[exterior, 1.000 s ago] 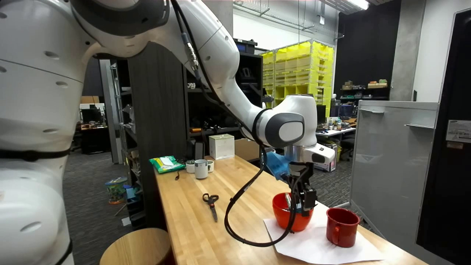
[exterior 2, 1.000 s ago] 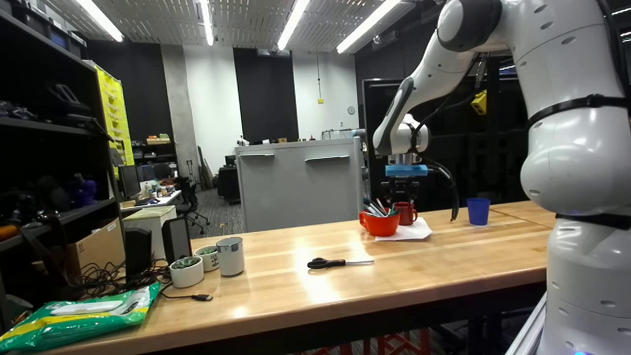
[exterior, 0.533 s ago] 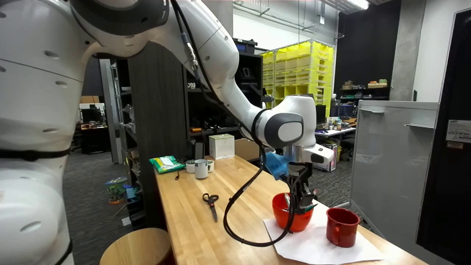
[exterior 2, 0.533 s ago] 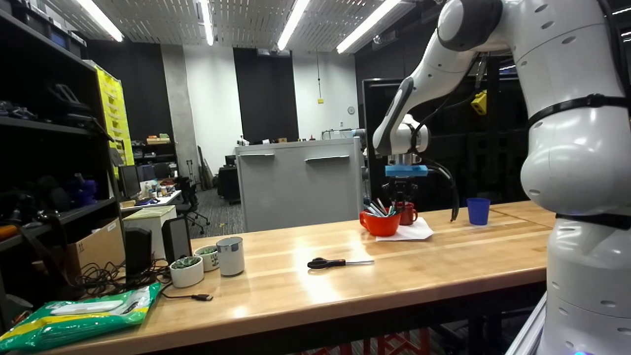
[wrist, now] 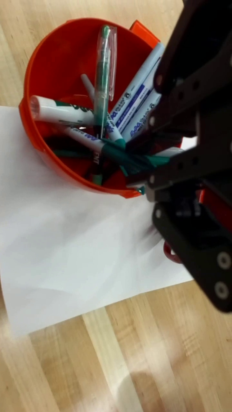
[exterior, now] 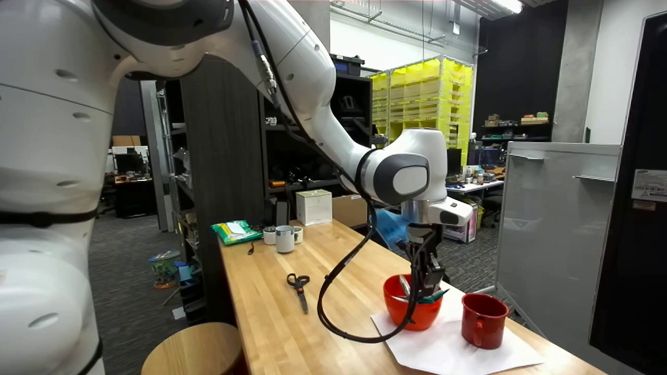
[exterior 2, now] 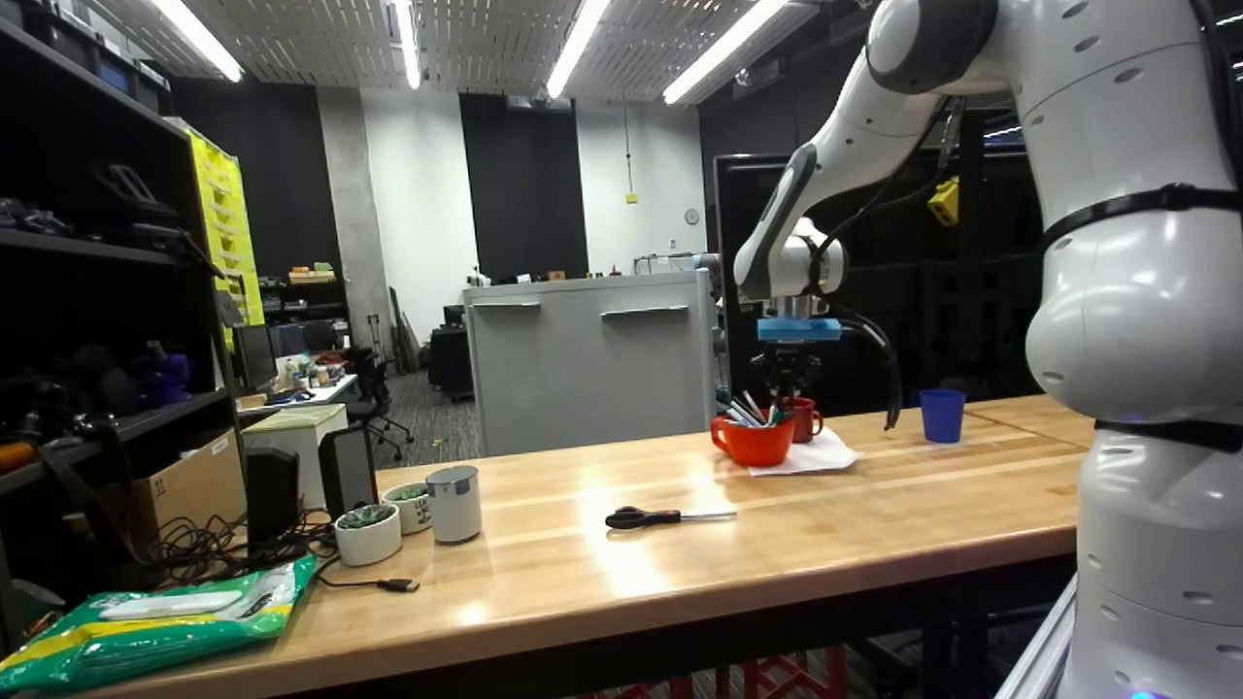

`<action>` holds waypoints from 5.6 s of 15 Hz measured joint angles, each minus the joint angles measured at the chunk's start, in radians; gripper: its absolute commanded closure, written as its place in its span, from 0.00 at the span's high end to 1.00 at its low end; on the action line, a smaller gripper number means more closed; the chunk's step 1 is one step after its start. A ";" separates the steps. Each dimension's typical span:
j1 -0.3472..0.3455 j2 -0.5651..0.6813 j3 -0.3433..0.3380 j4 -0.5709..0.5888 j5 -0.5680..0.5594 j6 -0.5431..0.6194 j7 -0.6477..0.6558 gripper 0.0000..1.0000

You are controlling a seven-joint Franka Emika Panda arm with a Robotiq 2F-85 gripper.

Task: Remove one pen from the orange cup and put it on the table

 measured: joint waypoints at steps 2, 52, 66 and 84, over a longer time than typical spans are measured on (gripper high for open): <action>0.003 -0.005 0.001 0.000 0.000 0.001 -0.002 0.04; 0.146 -0.164 0.166 0.013 -0.333 0.009 -0.017 0.03; 0.301 0.071 0.187 0.112 -0.540 -0.178 -0.019 0.03; 0.344 0.200 0.176 0.294 -0.561 -0.259 -0.078 0.76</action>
